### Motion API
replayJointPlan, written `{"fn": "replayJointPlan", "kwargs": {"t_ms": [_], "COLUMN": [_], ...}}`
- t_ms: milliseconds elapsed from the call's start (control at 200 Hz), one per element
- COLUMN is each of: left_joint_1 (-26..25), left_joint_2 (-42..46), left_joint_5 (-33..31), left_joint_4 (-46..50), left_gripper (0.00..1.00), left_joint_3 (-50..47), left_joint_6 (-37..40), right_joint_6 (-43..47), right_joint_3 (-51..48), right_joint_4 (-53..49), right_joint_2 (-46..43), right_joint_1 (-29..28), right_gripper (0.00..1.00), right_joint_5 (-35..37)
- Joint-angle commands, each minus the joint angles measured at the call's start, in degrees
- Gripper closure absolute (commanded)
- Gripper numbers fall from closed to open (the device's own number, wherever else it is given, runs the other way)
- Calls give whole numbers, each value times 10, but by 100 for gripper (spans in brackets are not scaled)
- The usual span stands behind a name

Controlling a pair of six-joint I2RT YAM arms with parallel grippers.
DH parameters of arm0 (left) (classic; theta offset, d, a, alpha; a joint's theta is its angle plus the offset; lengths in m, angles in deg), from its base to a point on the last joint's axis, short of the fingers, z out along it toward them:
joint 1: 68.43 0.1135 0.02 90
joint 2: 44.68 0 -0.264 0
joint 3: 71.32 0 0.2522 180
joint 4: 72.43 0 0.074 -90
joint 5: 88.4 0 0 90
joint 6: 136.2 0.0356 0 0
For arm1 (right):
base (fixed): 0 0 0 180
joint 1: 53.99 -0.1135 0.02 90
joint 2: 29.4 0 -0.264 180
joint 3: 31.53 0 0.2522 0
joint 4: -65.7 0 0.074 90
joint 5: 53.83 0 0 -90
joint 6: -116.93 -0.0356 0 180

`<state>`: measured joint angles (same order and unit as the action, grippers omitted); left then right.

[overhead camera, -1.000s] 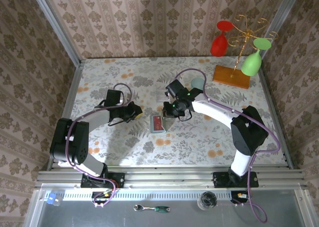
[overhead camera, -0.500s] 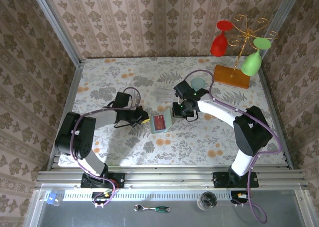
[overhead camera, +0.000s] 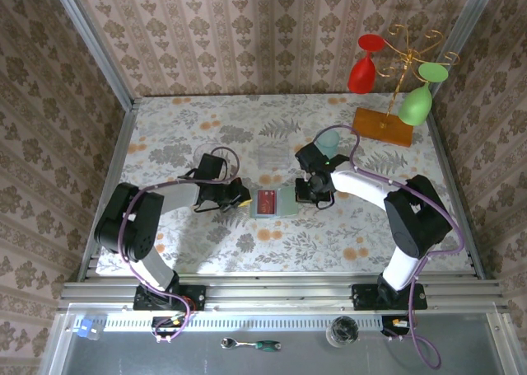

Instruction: Take the credit cards out of the card holder

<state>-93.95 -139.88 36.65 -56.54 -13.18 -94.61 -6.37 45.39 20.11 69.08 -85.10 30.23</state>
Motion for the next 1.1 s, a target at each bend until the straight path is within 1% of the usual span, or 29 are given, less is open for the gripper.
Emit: {"fn": "replayJointPlan", "kwargs": {"t_ms": [0, 170, 485, 790, 1095], "left_joint_1": [-2, -2, 4, 33, 30], "left_joint_2": [-17, -35, -48, -64, -73], "left_joint_5": [-11, 1, -1, 12, 14], "left_joint_4": [7, -15, 2, 10, 18], "left_gripper": [100, 100, 100, 100, 100], "left_joint_3": [-2, -3, 11, 34, 25], "left_joint_6": [-7, -13, -1, 11, 8], "right_joint_6": [-9, -18, -24, -7, 20], "right_joint_3": [-13, -26, -24, 14, 30], "right_joint_4": [28, 53, 78, 72, 49], "right_joint_2": [7, 21, 51, 80, 83], "right_joint_1": [2, 2, 2, 13, 31], "right_gripper": [100, 100, 100, 100, 100], "right_joint_5": [12, -2, -11, 0, 28]}}
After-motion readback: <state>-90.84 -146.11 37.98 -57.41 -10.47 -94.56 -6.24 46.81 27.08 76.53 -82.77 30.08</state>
